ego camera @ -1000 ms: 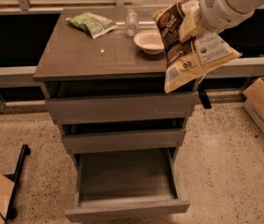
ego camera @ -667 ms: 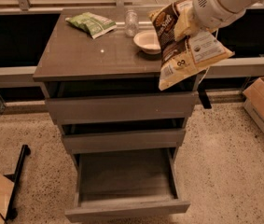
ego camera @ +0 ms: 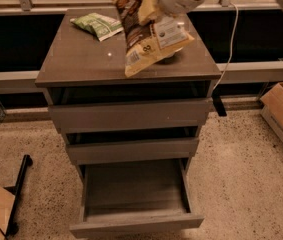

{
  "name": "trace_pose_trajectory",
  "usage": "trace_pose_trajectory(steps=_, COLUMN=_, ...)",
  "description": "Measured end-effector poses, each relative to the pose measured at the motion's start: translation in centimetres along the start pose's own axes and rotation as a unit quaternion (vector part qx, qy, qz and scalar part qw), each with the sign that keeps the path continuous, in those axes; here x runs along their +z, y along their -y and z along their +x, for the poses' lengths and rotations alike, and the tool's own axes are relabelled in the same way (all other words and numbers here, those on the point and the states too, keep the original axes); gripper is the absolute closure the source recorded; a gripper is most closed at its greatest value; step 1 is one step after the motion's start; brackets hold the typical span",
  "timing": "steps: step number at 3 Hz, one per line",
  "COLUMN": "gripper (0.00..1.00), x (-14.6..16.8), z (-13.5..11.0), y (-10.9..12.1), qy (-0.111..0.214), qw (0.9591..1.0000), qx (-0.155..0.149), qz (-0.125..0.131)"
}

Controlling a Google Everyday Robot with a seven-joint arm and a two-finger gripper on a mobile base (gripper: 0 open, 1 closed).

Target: Pick brown chip bag from bottom drawer and place on counter

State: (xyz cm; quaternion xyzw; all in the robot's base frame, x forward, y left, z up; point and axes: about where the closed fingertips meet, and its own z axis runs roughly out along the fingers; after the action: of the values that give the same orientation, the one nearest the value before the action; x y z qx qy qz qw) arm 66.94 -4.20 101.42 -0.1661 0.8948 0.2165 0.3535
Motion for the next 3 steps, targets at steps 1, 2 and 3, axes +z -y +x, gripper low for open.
trace_pose_trajectory(steps=1, gripper=1.00, x=5.0, z=-2.2, y=-4.1, qy=0.003, qw=0.9979, qx=-0.020, qz=-0.062)
trace_pose_trajectory(steps=2, gripper=0.86, x=9.7, z=-3.5, y=-6.1, qy=-0.005, qw=0.9951, qx=-0.022, qz=-0.096)
trace_pose_trajectory(steps=3, gripper=0.62, x=14.3, z=-4.2, y=-6.8, qy=-0.021, qw=0.9931, qx=-0.016, qz=-0.114)
